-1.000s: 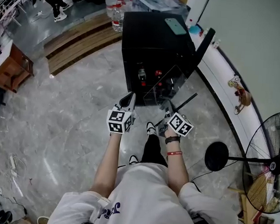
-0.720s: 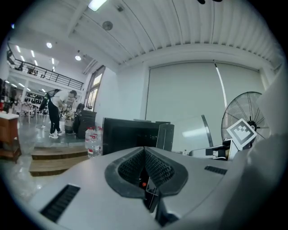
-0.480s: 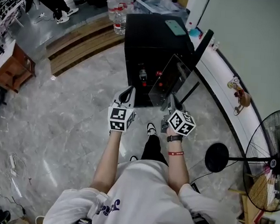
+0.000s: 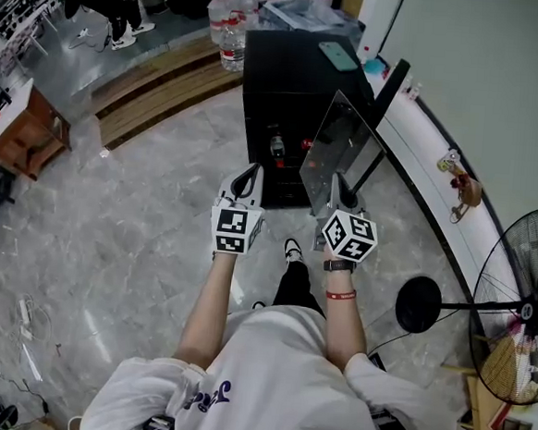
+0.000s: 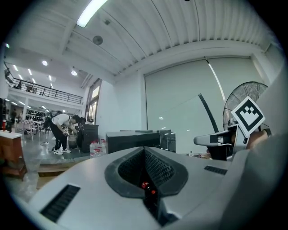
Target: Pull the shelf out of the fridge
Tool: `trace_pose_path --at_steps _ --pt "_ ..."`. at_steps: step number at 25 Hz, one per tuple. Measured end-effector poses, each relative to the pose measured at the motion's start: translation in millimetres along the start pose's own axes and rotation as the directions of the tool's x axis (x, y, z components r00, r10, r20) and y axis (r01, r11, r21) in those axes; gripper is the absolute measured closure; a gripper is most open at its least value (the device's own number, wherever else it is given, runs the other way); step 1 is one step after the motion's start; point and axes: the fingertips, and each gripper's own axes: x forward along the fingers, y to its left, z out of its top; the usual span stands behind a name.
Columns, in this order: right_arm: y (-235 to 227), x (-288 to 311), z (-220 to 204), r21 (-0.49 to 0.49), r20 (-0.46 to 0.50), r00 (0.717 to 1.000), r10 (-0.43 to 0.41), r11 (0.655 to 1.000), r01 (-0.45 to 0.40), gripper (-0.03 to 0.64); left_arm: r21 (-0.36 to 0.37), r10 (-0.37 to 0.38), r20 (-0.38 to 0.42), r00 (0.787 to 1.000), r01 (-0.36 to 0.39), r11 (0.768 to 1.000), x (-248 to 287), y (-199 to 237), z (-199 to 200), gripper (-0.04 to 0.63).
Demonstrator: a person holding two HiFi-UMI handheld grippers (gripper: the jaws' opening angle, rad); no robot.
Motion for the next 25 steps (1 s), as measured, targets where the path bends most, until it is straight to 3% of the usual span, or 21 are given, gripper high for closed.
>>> trace_pose_path --at_steps 10,25 --pt "4 -11 14 -0.111 0.014 0.999 -0.032 0.993 0.034 0.592 -0.023 0.035 -0.004 0.999 -0.035 0.999 -11 1 -6 0.577" --pt "10 -23 15 -0.153 0.009 0.999 -0.033 0.988 0.034 0.592 -0.045 0.055 -0.010 0.998 -0.056 0.997 -23 0 -6 0.577"
